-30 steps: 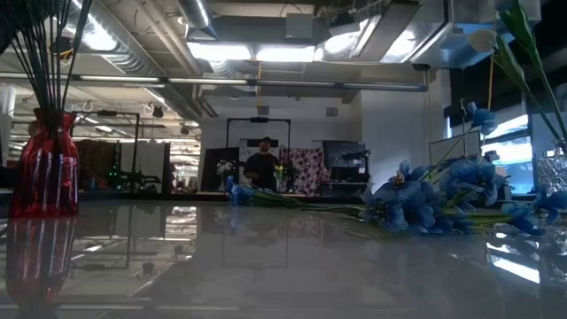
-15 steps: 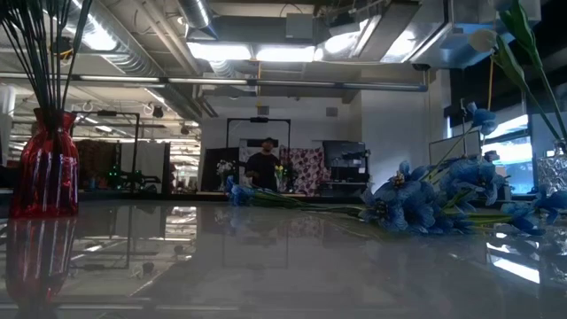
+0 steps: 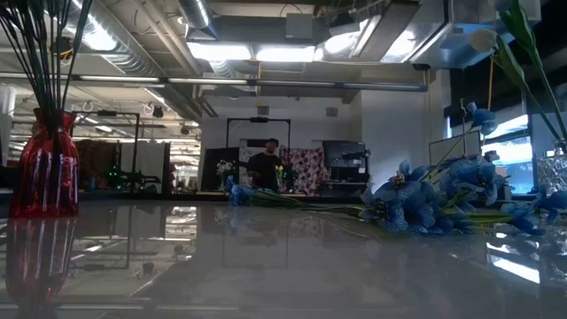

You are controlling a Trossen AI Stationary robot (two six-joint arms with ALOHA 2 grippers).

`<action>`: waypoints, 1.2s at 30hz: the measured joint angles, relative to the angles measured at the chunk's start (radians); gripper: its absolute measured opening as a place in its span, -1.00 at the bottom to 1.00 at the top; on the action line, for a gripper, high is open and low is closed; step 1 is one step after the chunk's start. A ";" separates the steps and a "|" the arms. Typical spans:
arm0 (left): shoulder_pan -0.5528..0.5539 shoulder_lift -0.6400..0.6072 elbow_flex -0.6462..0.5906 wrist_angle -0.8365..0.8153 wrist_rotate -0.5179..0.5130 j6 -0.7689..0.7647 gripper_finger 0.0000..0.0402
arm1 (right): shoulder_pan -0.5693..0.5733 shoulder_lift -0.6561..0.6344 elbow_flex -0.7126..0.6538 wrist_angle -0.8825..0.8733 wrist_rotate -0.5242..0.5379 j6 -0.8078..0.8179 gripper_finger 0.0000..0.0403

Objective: Sort flowers into vase by color
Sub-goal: Adjust the blue flowers on the table, then put the white tulip into the transparent vase

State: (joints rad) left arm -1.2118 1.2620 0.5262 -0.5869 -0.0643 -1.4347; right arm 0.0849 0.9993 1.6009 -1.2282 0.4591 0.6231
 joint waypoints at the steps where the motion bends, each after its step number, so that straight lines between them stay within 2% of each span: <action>1: 0.009 -0.005 0.000 -0.019 0.006 0.002 -0.32 | 0.000 0.000 0.000 0.000 0.000 0.000 0.49; 10: 0.083 -0.090 -0.003 -0.261 0.002 0.065 -0.78 | 0.000 0.000 0.000 0.000 0.000 0.000 0.49; 14: 0.099 -0.135 -0.004 -0.382 -0.009 0.076 -0.88 | 0.000 0.000 0.000 0.000 0.000 0.003 0.49; 20: 0.122 -0.196 -0.005 -0.386 -0.029 0.064 -0.94 | 0.000 0.000 0.000 0.000 -0.004 0.024 0.49; 25: 0.141 -0.259 -0.005 -0.387 0.036 0.027 -0.82 | 0.000 0.000 0.000 0.000 -0.007 0.024 0.49; 27: 0.151 -0.294 0.005 -0.393 0.070 0.012 -0.73 | 0.000 0.000 0.000 0.000 -0.007 0.023 0.49; 31: 0.160 -0.365 0.042 -0.387 0.061 -0.028 -0.50 | 0.000 0.000 0.000 0.000 -0.007 0.023 0.49; 36: 0.140 -0.364 0.049 -0.215 0.133 0.046 -0.29 | 0.000 0.000 0.000 -0.001 -0.007 0.023 0.49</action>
State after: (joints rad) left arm -1.0719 0.8983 0.5755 -0.8022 0.0690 -1.3886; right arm 0.0848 0.9993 1.6009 -1.2289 0.4519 0.6464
